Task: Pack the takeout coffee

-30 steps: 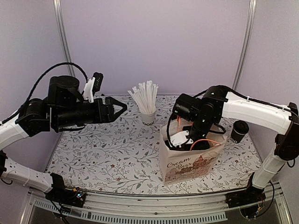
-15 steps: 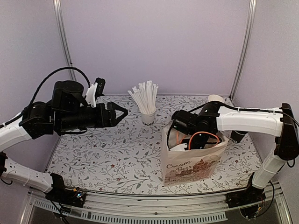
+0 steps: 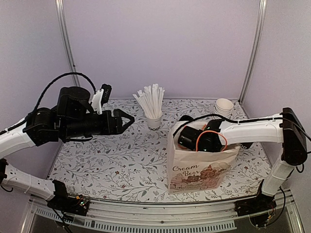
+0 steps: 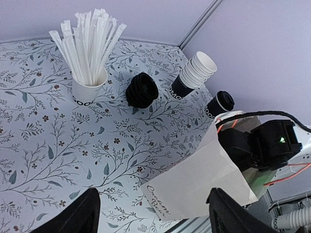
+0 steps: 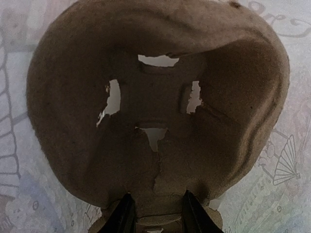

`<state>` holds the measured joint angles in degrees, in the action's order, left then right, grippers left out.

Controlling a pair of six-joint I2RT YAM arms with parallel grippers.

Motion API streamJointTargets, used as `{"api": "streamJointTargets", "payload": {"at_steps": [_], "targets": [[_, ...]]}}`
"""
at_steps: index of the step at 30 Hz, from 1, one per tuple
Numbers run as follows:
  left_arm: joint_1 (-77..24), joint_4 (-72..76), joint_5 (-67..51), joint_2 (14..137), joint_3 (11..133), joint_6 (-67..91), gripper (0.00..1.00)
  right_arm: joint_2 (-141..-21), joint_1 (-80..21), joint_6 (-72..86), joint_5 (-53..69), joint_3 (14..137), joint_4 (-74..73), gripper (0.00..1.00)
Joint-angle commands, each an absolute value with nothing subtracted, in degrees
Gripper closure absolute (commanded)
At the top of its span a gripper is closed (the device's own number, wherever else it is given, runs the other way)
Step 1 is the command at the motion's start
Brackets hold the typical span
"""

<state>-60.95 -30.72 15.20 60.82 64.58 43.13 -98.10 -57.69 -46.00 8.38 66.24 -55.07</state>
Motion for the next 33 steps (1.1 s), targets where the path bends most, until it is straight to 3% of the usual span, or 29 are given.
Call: {"api": "streamJointTargets", "payload": {"at_steps": [1, 16, 24, 33], "targets": [[-60.16, -29.34, 14.21, 59.97, 63.20, 43.68, 0.21, -99.34, -57.66, -43.56, 9.51, 64.91, -52.46, 0.66], [-60.13, -29.16, 12.60, 57.60, 61.77, 42.65, 0.21, -93.34, -57.74, -42.60, 13.22, 72.94, -59.51, 0.34], [-60.19, -23.46, 1.01, 65.44, 66.40, 31.71, 0.21, -90.64, -57.74, -44.36, 14.91, 78.73, -63.16, 0.32], [-60.20, -20.12, -2.58, 76.69, 76.01, 18.93, 0.17, -88.23, -57.74, -50.40, 19.74, 91.41, -69.69, 0.32]]}}
